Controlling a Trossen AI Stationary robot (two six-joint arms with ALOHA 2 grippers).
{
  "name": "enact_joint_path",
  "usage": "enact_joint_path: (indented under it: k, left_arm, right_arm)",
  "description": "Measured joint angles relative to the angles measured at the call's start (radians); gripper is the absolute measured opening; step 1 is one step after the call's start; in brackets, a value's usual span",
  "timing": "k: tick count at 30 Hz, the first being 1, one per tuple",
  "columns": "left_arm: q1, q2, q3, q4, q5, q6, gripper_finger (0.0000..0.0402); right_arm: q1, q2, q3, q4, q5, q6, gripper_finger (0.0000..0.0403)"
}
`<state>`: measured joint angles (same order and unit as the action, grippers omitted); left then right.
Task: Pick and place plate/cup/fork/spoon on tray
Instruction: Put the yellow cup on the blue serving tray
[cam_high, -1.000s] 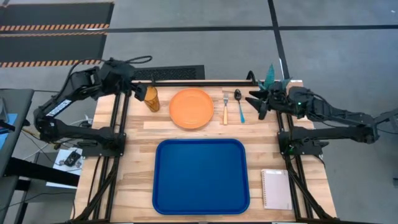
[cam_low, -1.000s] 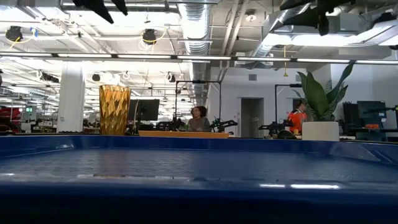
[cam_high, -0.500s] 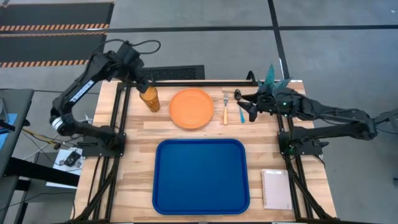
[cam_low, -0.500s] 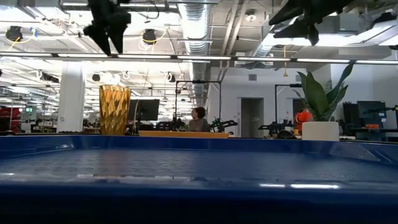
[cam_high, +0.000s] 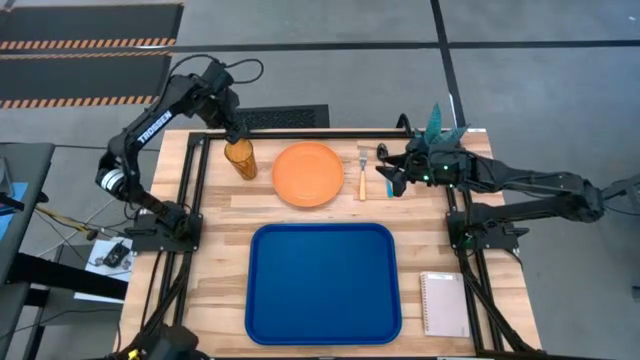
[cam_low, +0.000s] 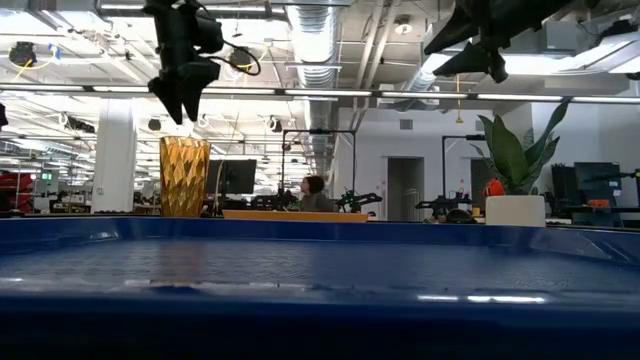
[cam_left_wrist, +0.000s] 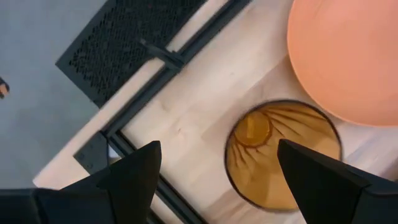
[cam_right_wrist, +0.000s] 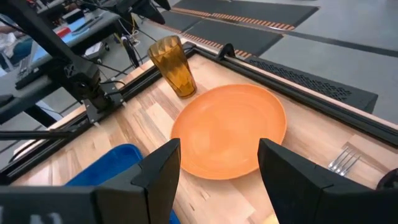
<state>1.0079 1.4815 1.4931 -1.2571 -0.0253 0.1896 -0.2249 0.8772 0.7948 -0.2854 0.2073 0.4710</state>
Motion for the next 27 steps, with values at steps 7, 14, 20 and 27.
enact_joint_path:
  k: [7,14,20,27]
  left_arm:
    - [0.01,-0.002,-0.104,0.017,0.022,0.013,0.0311]
    - [0.01,-0.002,-0.169,0.061,0.016,0.033,0.0309]
    - [0.009,-0.002,-0.173,0.078,-0.013,0.039,0.0248]
    - [0.009,-0.002,-0.173,0.098,-0.013,0.038,0.0134]
  right_arm:
    - [0.0,0.015,0.0,0.004,0.001,0.0,0.024]
    - [0.0,0.015,0.0,0.003,0.001,0.0,0.024]
    - [0.0,0.015,0.0,0.002,0.002,0.0,0.024]
    - [0.0,0.014,0.0,0.002,0.003,0.0,0.024]
